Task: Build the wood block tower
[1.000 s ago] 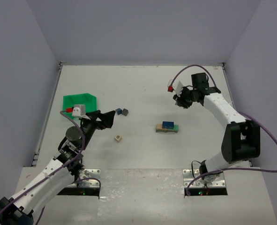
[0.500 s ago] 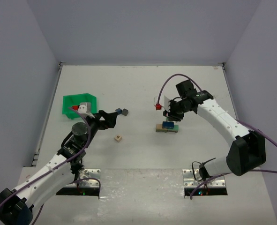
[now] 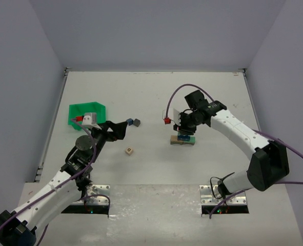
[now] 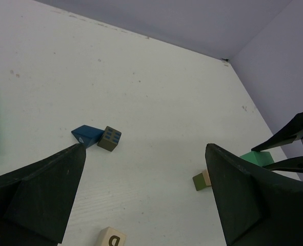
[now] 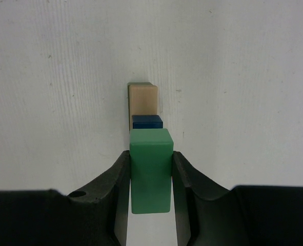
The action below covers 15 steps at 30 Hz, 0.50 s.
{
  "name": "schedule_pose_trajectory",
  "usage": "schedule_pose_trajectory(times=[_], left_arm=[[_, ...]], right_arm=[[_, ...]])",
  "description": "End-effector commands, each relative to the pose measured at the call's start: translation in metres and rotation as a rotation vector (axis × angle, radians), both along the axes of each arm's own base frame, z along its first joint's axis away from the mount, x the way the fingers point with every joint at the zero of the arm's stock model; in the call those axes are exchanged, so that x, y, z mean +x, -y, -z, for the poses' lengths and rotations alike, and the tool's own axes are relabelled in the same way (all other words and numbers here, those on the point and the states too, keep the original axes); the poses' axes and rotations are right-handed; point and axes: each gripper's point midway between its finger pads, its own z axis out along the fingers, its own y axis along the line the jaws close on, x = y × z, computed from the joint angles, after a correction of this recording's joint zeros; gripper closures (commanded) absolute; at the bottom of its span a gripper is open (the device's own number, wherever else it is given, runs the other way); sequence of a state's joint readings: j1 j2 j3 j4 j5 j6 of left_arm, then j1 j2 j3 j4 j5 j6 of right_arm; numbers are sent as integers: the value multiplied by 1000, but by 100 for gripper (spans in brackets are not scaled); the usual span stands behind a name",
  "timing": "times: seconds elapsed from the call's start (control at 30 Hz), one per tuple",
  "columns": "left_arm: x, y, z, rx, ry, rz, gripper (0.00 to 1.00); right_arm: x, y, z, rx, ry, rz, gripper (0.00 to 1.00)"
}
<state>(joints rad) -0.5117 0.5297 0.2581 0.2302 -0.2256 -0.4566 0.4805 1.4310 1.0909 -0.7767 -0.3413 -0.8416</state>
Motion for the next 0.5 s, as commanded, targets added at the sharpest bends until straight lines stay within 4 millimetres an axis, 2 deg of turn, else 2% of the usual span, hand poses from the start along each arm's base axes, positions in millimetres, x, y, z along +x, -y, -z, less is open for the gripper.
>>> schedule_pose_trajectory(times=[0.0, 0.13, 0.47], left_arm=[[1, 1, -15, -9, 37, -1, 0], [1, 2, -15, -7, 34, 6, 0], [2, 4, -15, 4, 38, 17, 0]], right_arm=[[9, -4, 7, 7, 31, 13, 97], [17, -3, 15, -12, 44, 31, 97], [18, -1, 28, -37, 29, 32, 97]])
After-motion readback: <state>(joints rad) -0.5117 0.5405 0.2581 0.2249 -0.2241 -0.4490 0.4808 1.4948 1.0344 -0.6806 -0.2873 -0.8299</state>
